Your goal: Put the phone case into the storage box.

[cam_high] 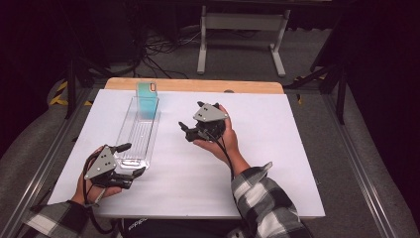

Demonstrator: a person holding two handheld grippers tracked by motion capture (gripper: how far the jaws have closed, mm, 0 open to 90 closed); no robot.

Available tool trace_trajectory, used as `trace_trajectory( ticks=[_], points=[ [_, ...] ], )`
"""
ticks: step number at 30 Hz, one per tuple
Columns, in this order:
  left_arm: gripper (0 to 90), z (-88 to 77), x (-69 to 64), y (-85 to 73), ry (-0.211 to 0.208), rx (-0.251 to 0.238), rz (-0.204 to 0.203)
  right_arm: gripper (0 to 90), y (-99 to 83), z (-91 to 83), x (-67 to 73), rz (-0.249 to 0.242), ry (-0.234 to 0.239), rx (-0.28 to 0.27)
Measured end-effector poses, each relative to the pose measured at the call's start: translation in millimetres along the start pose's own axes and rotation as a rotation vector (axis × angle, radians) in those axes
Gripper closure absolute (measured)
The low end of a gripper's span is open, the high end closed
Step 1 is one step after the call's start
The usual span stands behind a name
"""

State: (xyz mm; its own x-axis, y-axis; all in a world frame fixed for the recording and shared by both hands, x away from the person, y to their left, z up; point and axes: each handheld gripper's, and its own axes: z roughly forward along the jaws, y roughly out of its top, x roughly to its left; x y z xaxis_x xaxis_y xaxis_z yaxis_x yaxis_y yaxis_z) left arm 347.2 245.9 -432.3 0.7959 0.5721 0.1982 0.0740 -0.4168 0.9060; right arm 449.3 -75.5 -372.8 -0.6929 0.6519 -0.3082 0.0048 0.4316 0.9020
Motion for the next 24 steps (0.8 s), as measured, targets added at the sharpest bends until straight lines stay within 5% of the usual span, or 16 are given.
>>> trace_trajectory(
  ticks=[24],
  points=[
    [12.9, 0.7, -0.7, 0.3, 0.001, 0.008, 0.008, 13.0, -9.5, -35.2, -2.0, -0.007, 0.001, -0.023]
  ],
)
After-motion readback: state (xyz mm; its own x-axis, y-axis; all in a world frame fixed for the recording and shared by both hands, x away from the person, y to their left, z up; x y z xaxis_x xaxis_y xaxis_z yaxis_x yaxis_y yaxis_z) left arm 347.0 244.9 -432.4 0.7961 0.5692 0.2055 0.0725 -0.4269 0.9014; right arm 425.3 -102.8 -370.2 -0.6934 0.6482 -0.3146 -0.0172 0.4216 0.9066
